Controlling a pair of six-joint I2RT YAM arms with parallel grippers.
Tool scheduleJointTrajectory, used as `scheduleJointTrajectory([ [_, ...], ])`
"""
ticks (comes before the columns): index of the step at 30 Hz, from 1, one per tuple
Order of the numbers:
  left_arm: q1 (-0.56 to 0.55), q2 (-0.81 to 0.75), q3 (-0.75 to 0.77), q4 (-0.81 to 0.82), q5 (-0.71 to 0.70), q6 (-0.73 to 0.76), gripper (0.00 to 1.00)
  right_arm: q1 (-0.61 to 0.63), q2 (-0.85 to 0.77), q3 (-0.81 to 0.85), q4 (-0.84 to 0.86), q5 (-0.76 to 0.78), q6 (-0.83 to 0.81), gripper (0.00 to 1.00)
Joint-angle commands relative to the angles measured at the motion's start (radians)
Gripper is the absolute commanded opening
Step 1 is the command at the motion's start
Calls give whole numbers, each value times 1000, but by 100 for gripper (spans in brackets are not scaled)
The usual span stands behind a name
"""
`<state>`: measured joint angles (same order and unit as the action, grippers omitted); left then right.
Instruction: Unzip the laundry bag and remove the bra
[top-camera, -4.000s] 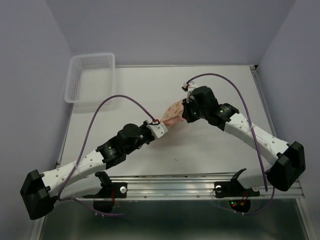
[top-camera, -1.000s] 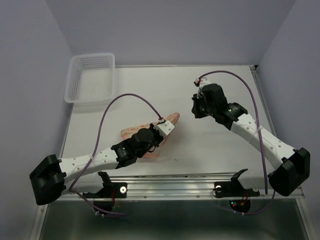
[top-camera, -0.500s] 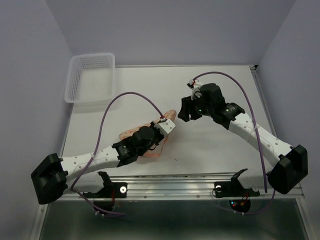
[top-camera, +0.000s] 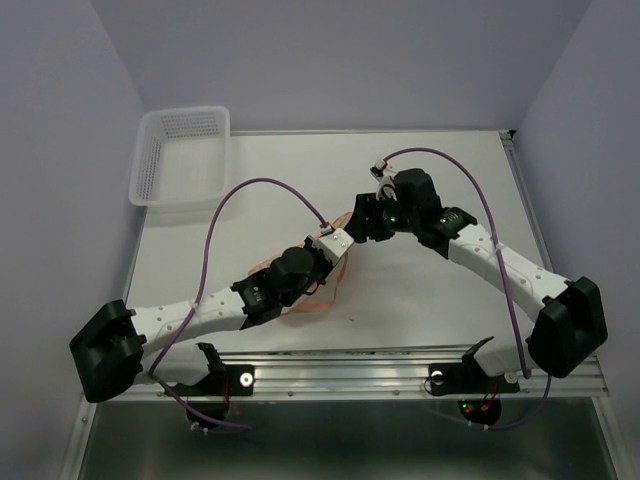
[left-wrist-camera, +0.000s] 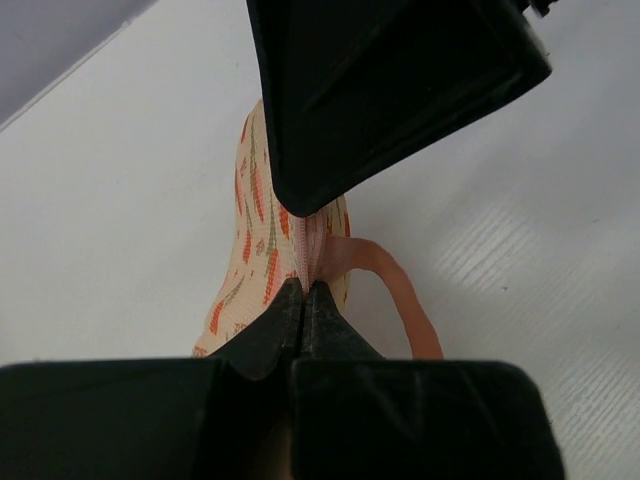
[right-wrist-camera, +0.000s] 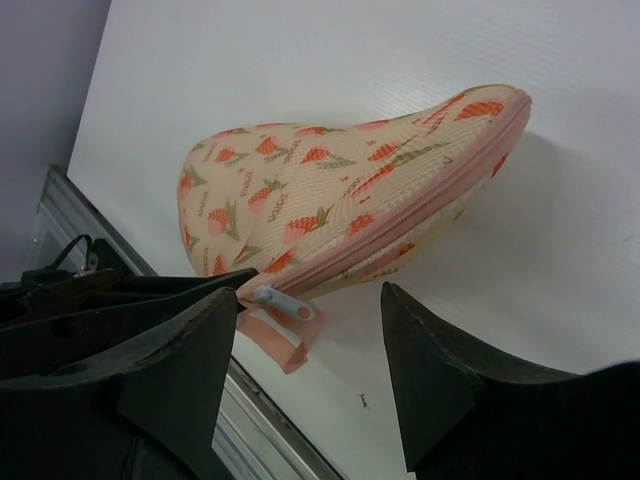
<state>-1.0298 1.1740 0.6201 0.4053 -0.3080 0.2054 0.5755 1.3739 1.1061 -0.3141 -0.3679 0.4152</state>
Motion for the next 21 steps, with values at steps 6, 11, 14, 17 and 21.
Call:
scheduleJointTrajectory([
  [6,7,-14,20,130,-19,-101,0,-5,14,-14,109,-55,99,61],
  [11,7,-5,27,142,-14,-104,0,-5,16,-22,127,-68,114,59],
  [14,7,-5,26,142,-17,-107,0,-5,17,-25,142,-84,125,57],
  [17,7,-7,24,144,-17,-107,0,-5,14,-26,145,-83,125,54],
  [21,8,-5,20,145,-20,-109,0,-5,8,-25,144,-83,123,47],
])
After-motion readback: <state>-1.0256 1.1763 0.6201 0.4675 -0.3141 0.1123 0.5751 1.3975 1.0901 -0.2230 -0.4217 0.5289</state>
